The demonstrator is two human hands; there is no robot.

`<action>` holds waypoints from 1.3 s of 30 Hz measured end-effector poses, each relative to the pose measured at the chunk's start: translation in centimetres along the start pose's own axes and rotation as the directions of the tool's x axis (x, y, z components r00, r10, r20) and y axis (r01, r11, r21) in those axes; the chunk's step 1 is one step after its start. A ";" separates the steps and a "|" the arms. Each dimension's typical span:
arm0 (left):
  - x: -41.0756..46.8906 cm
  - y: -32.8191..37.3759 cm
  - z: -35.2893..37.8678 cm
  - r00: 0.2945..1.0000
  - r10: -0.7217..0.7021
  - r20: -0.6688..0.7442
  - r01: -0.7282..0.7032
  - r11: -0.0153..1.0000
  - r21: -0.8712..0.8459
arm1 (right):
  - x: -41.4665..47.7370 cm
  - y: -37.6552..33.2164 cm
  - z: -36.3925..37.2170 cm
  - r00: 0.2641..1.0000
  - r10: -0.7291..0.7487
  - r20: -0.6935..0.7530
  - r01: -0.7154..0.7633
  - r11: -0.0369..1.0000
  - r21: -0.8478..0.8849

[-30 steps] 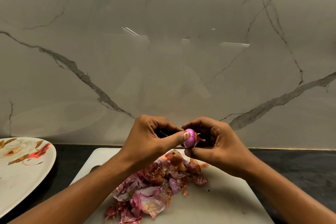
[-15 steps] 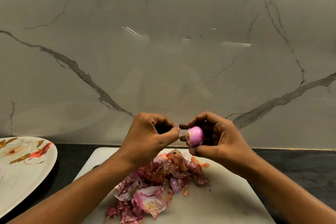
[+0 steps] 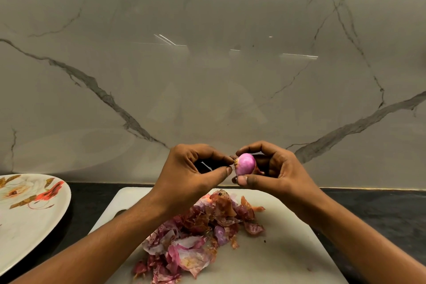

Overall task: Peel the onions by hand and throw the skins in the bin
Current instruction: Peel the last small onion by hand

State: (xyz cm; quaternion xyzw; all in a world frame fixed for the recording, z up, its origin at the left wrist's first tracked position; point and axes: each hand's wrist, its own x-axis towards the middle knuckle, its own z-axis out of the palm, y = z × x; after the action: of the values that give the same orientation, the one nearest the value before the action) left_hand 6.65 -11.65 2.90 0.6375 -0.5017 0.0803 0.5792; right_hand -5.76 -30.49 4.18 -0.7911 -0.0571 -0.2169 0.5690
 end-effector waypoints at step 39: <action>-0.1 0.1 0.2 0.996 -0.093 -0.005 0.093 0.996 0.013 | 0.2 0.2 -0.1 0.999 0.047 -0.002 -0.047 0.993 0.107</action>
State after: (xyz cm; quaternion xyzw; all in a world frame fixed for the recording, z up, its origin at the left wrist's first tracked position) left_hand 6.46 -11.77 2.78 0.6637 -0.4695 0.0580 0.5794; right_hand -5.57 -30.69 4.15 -0.7601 -0.0486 -0.2019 0.6157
